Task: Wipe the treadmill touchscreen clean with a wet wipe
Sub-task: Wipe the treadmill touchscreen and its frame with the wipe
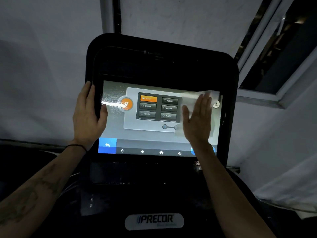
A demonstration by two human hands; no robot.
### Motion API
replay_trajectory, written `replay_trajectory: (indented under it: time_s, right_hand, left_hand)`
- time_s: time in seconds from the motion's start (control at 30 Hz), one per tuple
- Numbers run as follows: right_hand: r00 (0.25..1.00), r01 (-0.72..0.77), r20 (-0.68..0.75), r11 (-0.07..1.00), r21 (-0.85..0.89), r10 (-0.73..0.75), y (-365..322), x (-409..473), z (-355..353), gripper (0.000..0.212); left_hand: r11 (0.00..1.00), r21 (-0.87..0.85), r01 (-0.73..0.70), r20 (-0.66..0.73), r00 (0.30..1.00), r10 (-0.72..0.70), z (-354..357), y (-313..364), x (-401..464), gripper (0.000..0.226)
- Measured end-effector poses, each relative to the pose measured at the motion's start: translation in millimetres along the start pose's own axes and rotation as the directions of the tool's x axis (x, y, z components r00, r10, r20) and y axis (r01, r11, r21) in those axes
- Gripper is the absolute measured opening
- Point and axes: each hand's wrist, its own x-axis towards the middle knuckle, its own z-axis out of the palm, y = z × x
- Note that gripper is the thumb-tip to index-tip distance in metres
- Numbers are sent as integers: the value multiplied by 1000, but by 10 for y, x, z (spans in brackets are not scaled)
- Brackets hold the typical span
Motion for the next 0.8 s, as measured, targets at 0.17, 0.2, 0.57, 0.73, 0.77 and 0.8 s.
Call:
replay_trajectory:
  time_s: [0.17, 0.2, 0.57, 0.73, 0.77, 0.8]
  right_hand:
    - [998, -69, -14, 997, 18, 69, -20, -423, 79, 83]
    - [999, -44, -10, 999, 26, 45, -71, -401, 102, 83]
    - [999, -29, -31, 1000, 9, 30, -136, -290, 76, 81]
    - [997, 71, 23, 997, 15, -71, -194, 179, 41, 82]
    - [999, 36, 16, 999, 20, -36, -142, 260, 16, 83]
    - [1000, -18, 3, 999, 31, 18, -103, 266, 3, 84]
  left_hand:
    - [1000, -3, 10, -8, 1000, -10, -5, 12, -12, 61]
    - [1000, -4, 13, -11, 1000, -13, -3, 16, -15, 61]
    - [1000, 13, 0, -9, 1000, 0, -9, 31, -10, 61]
    - [1000, 13, 6, 1, 1000, -6, -21, 51, -12, 60]
    - [1000, 11, 8, 2, 1000, -8, -23, 51, -10, 60]
    - [1000, 7, 9, 1, 1000, -9, -23, 51, -8, 61]
